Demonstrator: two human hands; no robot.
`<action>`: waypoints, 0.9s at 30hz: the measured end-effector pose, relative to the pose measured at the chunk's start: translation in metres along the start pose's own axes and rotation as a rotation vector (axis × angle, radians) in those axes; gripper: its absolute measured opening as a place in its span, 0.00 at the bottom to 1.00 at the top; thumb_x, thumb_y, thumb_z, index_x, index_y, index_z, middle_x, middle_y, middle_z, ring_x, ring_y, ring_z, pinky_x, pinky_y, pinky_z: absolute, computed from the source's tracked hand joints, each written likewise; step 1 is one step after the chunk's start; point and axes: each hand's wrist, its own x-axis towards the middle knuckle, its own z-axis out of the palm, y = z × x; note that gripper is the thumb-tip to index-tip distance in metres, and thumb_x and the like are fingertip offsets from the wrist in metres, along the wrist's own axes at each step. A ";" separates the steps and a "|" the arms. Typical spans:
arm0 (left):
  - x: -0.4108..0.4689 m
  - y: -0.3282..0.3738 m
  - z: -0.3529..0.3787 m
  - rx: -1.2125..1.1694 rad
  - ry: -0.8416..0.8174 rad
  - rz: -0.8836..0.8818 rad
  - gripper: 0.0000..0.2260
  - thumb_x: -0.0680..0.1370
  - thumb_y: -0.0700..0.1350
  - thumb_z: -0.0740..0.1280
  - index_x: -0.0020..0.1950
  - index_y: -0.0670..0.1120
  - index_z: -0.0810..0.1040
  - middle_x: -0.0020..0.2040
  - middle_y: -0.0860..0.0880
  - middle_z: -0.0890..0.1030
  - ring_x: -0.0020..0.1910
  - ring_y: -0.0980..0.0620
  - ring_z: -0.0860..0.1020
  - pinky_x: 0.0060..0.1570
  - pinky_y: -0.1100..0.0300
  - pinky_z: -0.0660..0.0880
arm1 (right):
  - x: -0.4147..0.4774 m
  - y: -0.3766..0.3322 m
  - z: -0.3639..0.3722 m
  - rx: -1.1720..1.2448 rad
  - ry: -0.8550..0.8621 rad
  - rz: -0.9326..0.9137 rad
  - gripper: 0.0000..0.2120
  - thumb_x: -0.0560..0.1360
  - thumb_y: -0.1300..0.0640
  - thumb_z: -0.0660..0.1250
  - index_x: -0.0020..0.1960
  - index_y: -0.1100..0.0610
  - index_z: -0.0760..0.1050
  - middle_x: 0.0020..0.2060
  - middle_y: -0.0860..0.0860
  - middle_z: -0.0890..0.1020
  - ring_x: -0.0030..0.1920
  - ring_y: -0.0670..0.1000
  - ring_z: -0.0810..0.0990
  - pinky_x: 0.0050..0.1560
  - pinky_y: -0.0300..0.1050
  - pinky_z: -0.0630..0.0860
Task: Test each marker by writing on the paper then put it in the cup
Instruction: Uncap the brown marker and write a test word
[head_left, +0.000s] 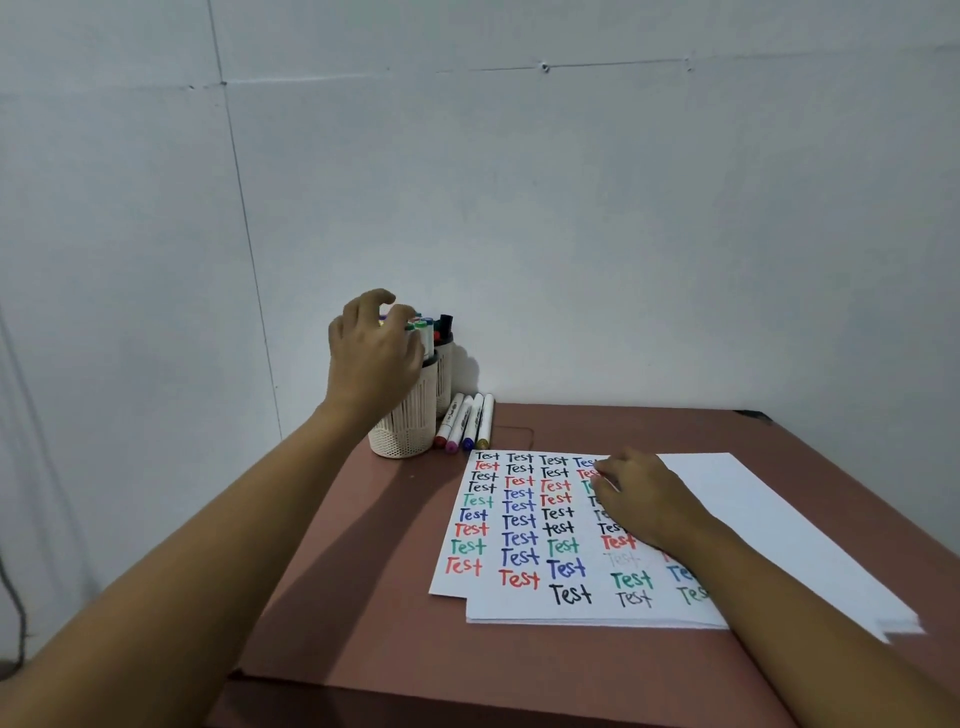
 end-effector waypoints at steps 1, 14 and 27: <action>-0.006 0.006 -0.001 -0.018 0.044 0.010 0.12 0.72 0.43 0.63 0.52 0.41 0.79 0.54 0.39 0.77 0.54 0.37 0.75 0.48 0.46 0.72 | 0.000 0.000 0.000 -0.010 -0.003 0.002 0.19 0.81 0.50 0.54 0.67 0.56 0.72 0.63 0.53 0.75 0.63 0.53 0.72 0.61 0.45 0.69; -0.092 0.055 0.025 -0.363 -0.906 -0.007 0.23 0.80 0.56 0.57 0.71 0.46 0.67 0.72 0.48 0.65 0.70 0.51 0.64 0.67 0.57 0.62 | 0.063 -0.036 -0.011 0.168 -0.074 0.151 0.13 0.80 0.54 0.61 0.39 0.59 0.74 0.35 0.54 0.77 0.37 0.53 0.75 0.48 0.51 0.78; -0.095 0.056 0.026 -0.355 -0.871 0.038 0.20 0.80 0.56 0.56 0.67 0.47 0.71 0.69 0.48 0.67 0.66 0.50 0.68 0.64 0.56 0.66 | 0.120 -0.106 0.027 0.179 -0.283 0.167 0.09 0.71 0.57 0.68 0.37 0.56 0.68 0.37 0.53 0.75 0.34 0.49 0.72 0.32 0.40 0.67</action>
